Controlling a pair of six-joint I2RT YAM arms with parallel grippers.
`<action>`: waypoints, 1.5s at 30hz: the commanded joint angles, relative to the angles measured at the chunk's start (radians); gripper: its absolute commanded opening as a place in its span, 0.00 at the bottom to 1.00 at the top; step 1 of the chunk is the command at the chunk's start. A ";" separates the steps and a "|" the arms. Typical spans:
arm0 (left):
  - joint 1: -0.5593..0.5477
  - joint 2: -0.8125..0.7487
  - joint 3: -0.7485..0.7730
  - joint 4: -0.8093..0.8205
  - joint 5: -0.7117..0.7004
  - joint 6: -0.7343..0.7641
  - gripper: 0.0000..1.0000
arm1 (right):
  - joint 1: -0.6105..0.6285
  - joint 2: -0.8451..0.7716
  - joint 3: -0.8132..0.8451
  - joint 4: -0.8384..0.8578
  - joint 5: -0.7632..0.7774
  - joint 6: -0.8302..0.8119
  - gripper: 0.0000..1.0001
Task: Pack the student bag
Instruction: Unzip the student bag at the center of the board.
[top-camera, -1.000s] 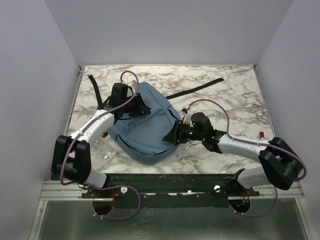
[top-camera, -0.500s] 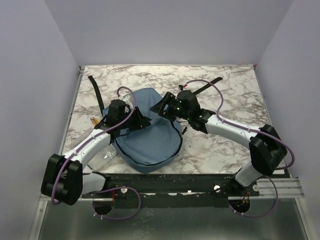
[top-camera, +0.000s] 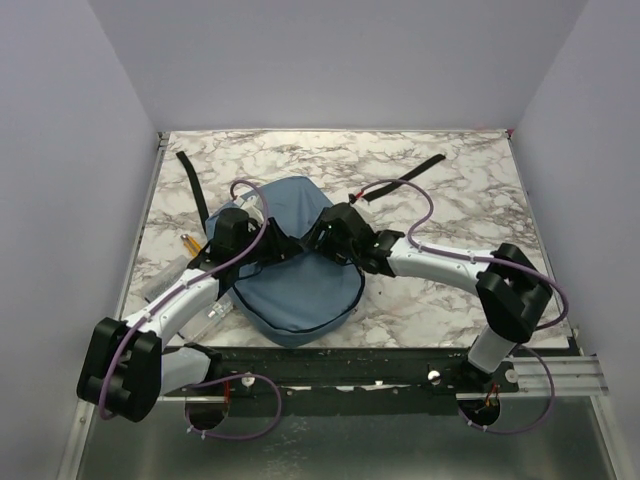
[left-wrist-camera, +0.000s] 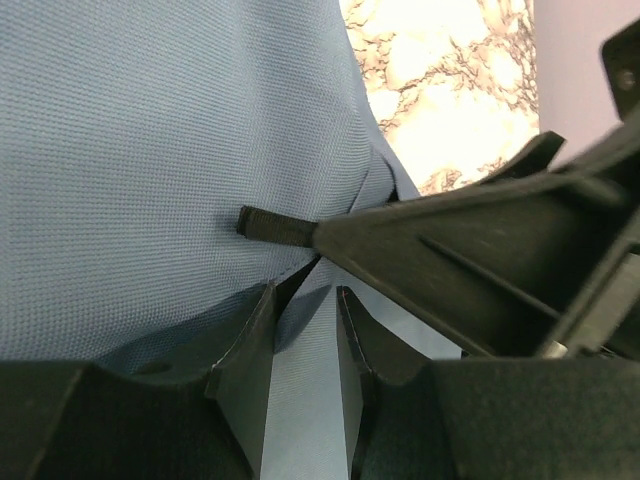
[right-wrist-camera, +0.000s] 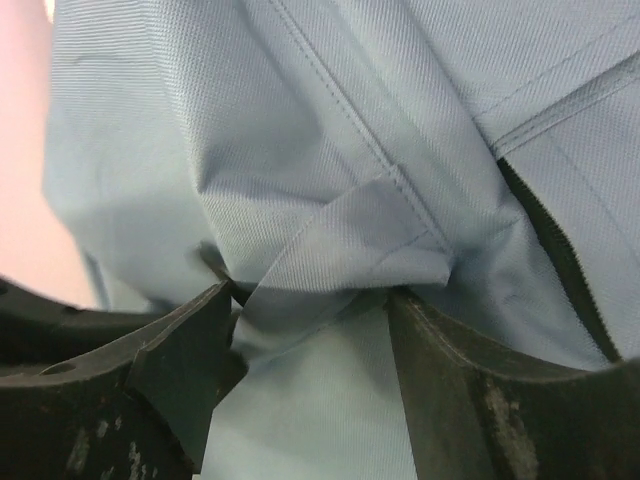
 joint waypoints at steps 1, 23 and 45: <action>-0.035 -0.028 -0.044 -0.060 0.039 -0.026 0.32 | 0.000 0.066 0.056 -0.067 0.145 0.044 0.59; -0.013 0.083 0.248 -0.273 0.179 0.123 0.44 | -0.007 -0.124 -0.417 0.676 -0.076 -0.037 0.01; -0.068 0.232 0.295 -0.203 0.055 0.039 0.24 | -0.007 -0.155 -0.437 0.692 -0.080 -0.050 0.01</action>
